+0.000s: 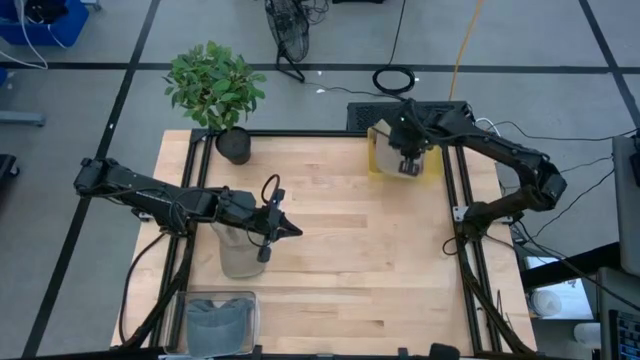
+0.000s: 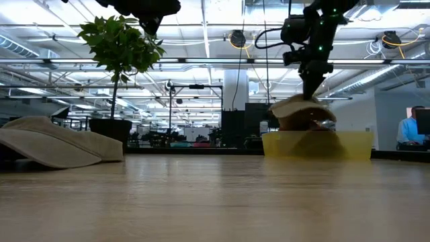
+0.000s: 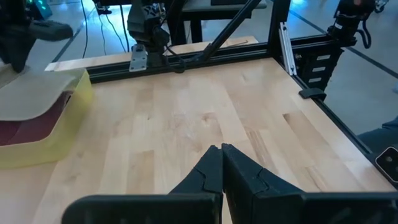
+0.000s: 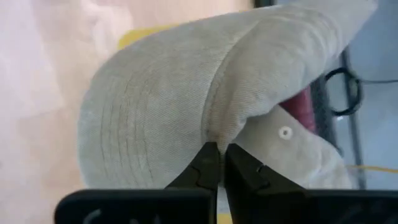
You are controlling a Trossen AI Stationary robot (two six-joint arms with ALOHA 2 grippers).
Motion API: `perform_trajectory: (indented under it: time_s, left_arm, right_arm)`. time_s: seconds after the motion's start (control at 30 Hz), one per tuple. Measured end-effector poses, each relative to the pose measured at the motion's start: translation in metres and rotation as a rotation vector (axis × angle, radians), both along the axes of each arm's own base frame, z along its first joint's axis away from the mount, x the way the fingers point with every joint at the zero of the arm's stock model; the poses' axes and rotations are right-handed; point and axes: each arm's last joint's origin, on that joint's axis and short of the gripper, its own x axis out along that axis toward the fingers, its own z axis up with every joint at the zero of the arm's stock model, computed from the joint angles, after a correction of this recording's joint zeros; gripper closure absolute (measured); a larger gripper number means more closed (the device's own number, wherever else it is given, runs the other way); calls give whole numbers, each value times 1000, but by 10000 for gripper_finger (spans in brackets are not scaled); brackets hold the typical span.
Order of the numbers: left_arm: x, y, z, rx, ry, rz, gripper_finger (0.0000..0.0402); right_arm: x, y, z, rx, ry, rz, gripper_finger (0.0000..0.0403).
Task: Pick & Place hat
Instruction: Put the brown cap into the yellow bin
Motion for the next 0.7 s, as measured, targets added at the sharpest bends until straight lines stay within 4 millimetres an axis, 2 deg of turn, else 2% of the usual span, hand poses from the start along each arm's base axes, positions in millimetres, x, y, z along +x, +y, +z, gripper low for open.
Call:
perform_trajectory:
  time_s: [0.1, 0.23, 0.4, 0.53, 0.7]
  left_arm:
    - [0, 0, -1, 1, 6, 1, 392]
    - [-1, 0, -1, -1, 16, 2, 392]
    - [-1, 0, -2, 0, 24, 2, 392]
    - [-1, 0, -3, 6, 29, 1, 392]
    - [-1, 0, -3, 22, 29, -5, 392]
  right_arm:
    - [1, -1, -10, -13, 3, 14, 394]
    - [-3, 2, -34, -13, 55, 65, 392]
    - [-9, 0, -59, -149, 190, 32, 391]
    - [-10, -3, -63, -245, 245, 32, 390]
    - [-6, -5, -62, -259, 199, 44, 386]
